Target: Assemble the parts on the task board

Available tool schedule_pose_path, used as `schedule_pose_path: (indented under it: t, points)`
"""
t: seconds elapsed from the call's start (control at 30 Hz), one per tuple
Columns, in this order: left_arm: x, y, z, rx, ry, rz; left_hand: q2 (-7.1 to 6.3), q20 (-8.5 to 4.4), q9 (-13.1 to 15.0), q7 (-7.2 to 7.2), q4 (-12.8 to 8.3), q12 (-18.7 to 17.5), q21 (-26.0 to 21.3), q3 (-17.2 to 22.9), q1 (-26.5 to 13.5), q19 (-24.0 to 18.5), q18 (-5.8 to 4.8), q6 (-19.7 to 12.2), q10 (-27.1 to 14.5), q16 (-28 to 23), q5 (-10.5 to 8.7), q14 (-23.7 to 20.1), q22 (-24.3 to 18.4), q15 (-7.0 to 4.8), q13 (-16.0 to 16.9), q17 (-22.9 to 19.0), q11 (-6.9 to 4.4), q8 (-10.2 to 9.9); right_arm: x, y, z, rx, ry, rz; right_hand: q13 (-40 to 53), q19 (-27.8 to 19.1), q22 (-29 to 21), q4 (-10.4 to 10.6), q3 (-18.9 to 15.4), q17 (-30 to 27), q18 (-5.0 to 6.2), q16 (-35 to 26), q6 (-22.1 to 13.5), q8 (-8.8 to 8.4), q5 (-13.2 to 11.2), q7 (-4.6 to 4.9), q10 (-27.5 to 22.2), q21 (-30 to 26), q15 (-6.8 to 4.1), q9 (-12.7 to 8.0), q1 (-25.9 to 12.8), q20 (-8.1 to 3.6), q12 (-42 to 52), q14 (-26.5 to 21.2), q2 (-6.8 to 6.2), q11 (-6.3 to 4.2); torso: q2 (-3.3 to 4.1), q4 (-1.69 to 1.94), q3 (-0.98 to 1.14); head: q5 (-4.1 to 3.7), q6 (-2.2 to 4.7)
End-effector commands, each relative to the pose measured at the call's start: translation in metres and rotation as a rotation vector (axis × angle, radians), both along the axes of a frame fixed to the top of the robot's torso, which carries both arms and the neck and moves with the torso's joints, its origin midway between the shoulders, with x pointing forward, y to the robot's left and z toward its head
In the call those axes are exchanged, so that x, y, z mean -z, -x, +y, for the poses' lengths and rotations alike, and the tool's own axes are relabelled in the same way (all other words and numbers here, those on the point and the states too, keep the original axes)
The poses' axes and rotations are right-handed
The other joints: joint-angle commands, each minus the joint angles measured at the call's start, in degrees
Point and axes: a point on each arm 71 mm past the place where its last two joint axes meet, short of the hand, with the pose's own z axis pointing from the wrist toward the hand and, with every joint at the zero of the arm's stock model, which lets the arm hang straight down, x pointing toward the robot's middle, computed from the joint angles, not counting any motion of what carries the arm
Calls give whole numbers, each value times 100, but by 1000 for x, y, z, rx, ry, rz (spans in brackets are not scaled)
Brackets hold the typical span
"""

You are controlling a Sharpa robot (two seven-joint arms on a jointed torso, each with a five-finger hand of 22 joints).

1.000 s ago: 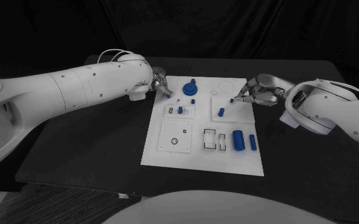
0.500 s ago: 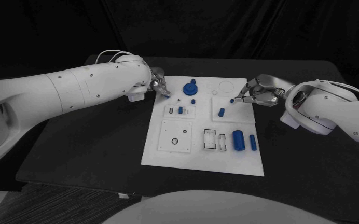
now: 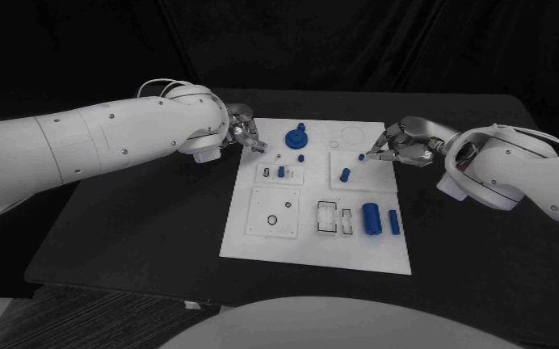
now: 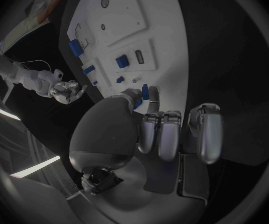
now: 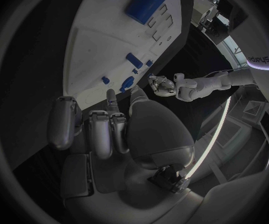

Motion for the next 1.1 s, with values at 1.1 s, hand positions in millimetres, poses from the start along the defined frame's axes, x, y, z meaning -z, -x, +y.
schedule_pose_path:
  t: [1.1]
  points:
    - [7, 28, -18, 26, -15, 54, -32, -21, 234, -99, -148, 59, -93, 753, -123, -82, 229, 70, 637, 80, -212, 626, 1154, -91, 1531, 1520, -51, 37, 2, 3, 0, 11, 1, 4, 1490, -67, 971, 1, -115, 1207, 148, -87, 1, 114, 182, 2, 558, -133, 27, 63, 229, 25, 51, 455, 74, 55, -12, 1, 11, 33, -1]
